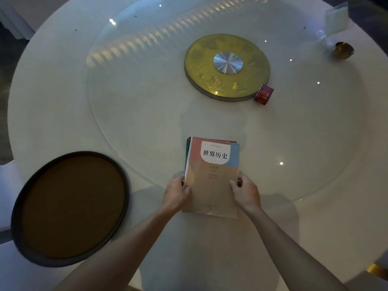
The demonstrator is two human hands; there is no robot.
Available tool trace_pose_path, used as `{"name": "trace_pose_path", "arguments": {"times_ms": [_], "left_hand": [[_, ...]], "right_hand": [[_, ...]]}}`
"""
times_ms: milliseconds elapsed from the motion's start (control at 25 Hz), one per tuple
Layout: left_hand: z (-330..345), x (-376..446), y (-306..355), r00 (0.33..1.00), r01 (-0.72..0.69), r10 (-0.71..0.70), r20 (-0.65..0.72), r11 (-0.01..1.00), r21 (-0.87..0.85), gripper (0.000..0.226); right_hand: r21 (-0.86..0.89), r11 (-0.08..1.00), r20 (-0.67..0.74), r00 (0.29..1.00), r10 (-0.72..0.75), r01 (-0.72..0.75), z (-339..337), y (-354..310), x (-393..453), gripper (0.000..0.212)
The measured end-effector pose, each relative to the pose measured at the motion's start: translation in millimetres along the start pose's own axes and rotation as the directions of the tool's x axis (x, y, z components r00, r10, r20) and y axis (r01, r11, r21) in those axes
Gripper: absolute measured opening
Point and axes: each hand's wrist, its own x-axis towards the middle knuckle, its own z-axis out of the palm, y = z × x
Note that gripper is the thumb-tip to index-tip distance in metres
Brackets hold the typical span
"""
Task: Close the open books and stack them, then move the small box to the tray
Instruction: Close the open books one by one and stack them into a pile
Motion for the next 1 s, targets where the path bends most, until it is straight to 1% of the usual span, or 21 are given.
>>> {"name": "trace_pose_path", "arguments": {"times_ms": [120,200,320,360,440,520,600,640,760,880,960,1000], "left_hand": [[2.5,2.0,-0.3,1.0,0.007,-0.007,0.001,0.999,-0.049,0.036],[0.7,0.2,6.7,1.0,0.022,-0.022,-0.002,0.994,-0.106,0.029],[-0.9,5.2,13.3,0.991,0.126,-0.131,-0.007,0.965,-0.228,0.024],[-0.3,8.8,12.8,0.987,0.158,-0.162,0.005,0.952,-0.262,0.027],[-1.3,15.7,10.8,0.976,0.215,-0.211,0.047,0.92,-0.329,0.04],[-2.4,19.5,10.3,0.968,0.251,-0.225,0.112,0.876,-0.411,0.043],[-2.6,18.2,12.7,0.968,0.245,-0.186,0.168,0.838,-0.488,0.036],[-2.5,16.3,14.7,0.967,0.242,-0.165,0.193,0.824,-0.512,0.032],[-1.0,12.9,15.3,0.96,0.236,-0.099,0.261,0.787,-0.57,0.024],[-8.1,10.8,12.5,0.943,0.232,-0.003,0.333,0.724,-0.65,0.019],[-14.4,11.7,14.0,0.913,0.262,0.064,0.402,0.664,-0.7,0.022],[-17.5,12.2,17.2,0.895,0.277,0.104,0.433,0.632,-0.724,0.028]], "right_hand": [[-0.022,0.999,-0.012,0.999,-0.047,0.047,1.1,-10.7,4.8,0.029],[-0.007,1.0,0.002,1.0,-0.015,0.015,1.3,-13.7,6.7,0.031],[0.143,0.984,0.064,0.993,0.097,-0.106,2.5,-11.9,10.1,0.023],[0.194,0.971,0.087,0.989,0.124,-0.139,2.0,-10.9,12.1,0.021],[0.289,0.937,0.133,0.977,0.166,-0.198,-1.9,-10.0,16.2,0.017],[0.355,0.908,0.171,0.97,0.172,-0.223,-7.8,-8.4,18.1,0.022],[0.371,0.9,0.187,0.968,0.169,-0.229,-12.1,-6.9,17.1,0.033],[0.374,0.901,0.194,0.969,0.155,-0.22,-12.8,-5.6,16.6,0.034],[0.417,0.884,0.214,0.968,0.132,-0.213,-14.6,-8.4,11.0,0.026],[0.442,0.877,0.169,0.978,0.123,-0.187,-21.4,-11.4,9.0,0.017],[0.479,0.857,0.161,0.979,0.128,-0.191,-30.7,-11.4,11.8,0.01],[0.507,0.837,0.174,0.976,0.132,-0.204,-35.8,-10.0,14.8,0.012]]}}
